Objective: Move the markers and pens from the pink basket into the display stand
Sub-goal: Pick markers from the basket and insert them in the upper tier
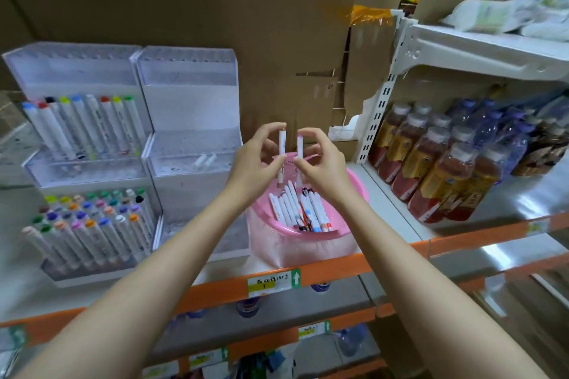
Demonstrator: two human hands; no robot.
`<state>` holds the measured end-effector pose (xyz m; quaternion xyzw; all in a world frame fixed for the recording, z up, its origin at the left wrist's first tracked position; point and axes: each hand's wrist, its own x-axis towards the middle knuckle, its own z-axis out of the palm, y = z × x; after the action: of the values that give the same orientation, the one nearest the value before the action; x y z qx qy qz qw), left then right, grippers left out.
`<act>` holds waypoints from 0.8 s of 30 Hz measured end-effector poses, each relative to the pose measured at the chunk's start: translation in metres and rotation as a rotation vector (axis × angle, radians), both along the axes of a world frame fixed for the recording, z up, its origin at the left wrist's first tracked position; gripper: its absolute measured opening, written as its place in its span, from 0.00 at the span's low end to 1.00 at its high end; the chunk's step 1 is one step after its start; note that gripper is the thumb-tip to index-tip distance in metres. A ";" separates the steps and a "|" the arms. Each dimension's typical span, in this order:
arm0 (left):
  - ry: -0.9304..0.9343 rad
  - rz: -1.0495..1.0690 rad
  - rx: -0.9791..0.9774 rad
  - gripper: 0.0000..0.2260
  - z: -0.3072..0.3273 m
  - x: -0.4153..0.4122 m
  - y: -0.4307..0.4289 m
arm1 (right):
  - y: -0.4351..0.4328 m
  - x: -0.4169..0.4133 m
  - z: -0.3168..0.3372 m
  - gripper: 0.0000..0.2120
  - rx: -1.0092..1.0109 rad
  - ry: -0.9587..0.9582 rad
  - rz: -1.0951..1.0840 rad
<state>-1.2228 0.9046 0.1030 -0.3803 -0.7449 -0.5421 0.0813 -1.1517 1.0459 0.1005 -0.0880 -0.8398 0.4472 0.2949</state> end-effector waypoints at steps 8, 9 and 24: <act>0.135 0.152 0.027 0.19 0.047 -0.012 -0.065 | -0.048 -0.030 0.041 0.19 -0.001 0.130 0.135; 0.139 0.171 0.029 0.20 0.051 -0.016 -0.074 | -0.056 -0.035 0.046 0.19 0.000 0.139 0.156; 0.110 0.300 0.092 0.20 0.082 -0.078 -0.193 | -0.176 -0.120 0.088 0.18 0.102 0.210 0.287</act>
<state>-1.3006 0.7112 0.1853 -0.2897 -0.7623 -0.5358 0.2191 -1.2713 0.8700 0.1884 0.0949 -0.8300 0.4483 0.3180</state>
